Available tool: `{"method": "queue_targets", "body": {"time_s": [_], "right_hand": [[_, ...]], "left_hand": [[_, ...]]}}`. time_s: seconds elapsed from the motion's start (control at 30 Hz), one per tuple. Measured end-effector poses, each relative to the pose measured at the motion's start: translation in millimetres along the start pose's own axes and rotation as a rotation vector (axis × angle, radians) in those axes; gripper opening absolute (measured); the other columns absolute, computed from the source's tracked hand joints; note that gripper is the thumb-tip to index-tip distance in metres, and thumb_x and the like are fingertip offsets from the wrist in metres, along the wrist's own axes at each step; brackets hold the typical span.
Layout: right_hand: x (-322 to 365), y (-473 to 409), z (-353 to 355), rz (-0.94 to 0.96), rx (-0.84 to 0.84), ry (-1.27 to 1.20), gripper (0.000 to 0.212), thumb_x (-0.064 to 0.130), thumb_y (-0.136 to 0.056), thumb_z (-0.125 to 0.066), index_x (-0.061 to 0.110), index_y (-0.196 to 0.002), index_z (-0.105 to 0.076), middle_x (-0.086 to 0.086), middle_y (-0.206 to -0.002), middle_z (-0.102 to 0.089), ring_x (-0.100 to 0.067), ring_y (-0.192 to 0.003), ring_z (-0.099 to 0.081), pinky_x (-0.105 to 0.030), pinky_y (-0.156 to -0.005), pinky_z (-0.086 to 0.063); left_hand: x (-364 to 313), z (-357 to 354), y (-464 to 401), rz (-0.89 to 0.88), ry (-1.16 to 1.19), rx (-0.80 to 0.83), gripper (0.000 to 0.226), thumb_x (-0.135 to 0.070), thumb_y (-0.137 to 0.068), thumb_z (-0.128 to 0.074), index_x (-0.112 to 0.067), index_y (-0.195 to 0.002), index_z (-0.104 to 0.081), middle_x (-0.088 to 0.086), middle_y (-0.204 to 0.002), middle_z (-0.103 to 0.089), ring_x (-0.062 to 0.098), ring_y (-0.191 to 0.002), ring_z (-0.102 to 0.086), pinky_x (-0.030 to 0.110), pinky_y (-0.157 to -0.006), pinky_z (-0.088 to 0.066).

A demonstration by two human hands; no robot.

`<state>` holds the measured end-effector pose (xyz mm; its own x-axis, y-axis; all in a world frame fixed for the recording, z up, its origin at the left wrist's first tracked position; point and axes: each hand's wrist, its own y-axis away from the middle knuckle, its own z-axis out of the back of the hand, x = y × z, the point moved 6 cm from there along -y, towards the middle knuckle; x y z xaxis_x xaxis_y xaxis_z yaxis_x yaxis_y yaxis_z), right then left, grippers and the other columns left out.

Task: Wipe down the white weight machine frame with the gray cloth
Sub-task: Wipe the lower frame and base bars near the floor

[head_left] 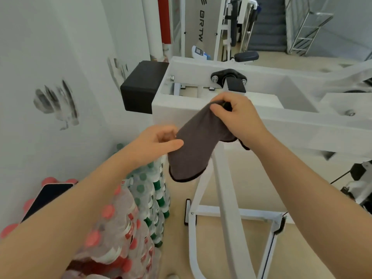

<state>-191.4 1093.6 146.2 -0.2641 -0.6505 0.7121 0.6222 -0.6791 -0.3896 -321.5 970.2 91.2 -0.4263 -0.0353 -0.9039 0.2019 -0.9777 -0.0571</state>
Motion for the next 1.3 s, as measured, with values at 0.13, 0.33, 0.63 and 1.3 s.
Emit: {"method": "queue_targets", "body": {"time_s": [0.13,0.33,0.63,1.3], "right_hand": [[33,-47,2,0.158,-0.082,0.189,0.012,0.015,-0.087,-0.055,0.019,-0.094,-0.063,0.011,-0.09,-0.06,0.0,-0.083,-0.048,-0.006,-0.073,-0.033],[28,-83,-57,0.02,0.02,0.812,0.057,0.035,-0.091,-0.052,0.012,-0.138,-0.032,-0.014,-0.141,-0.033,-0.032,-0.126,-0.032,-0.04,-0.104,-0.024],[27,-58,-100,0.248,0.147,0.874,0.053,0.051,-0.095,-0.021,0.011,-0.119,-0.048,-0.008,-0.113,-0.059,-0.026,-0.1,-0.055,-0.036,-0.077,-0.033],[24,-52,-105,0.314,0.281,0.928,0.088,0.05,-0.07,-0.071,0.012,-0.138,-0.03,-0.005,-0.135,-0.045,-0.025,-0.122,-0.043,-0.035,-0.098,-0.029]], "left_hand": [[-11,30,-22,-0.064,-0.252,-0.1,0.014,-0.02,-0.085,-0.062,-0.008,-0.078,-0.062,0.005,-0.068,-0.066,0.017,-0.065,-0.06,0.032,-0.068,-0.05],[-31,49,-41,-0.399,-0.9,-0.435,0.025,-0.022,-0.073,-0.075,0.0,-0.072,-0.062,0.014,-0.089,-0.056,0.033,-0.085,-0.051,0.039,-0.071,-0.037],[-4,72,-77,-0.342,-0.776,-0.069,0.073,-0.047,-0.064,-0.074,-0.014,-0.124,-0.05,-0.002,-0.116,-0.054,0.015,-0.111,-0.047,0.022,-0.096,-0.029],[10,80,-75,-0.312,-0.631,0.084,0.082,-0.02,-0.074,-0.074,-0.016,-0.142,-0.029,-0.003,-0.139,-0.039,0.011,-0.126,-0.037,0.021,-0.103,-0.028]]}}
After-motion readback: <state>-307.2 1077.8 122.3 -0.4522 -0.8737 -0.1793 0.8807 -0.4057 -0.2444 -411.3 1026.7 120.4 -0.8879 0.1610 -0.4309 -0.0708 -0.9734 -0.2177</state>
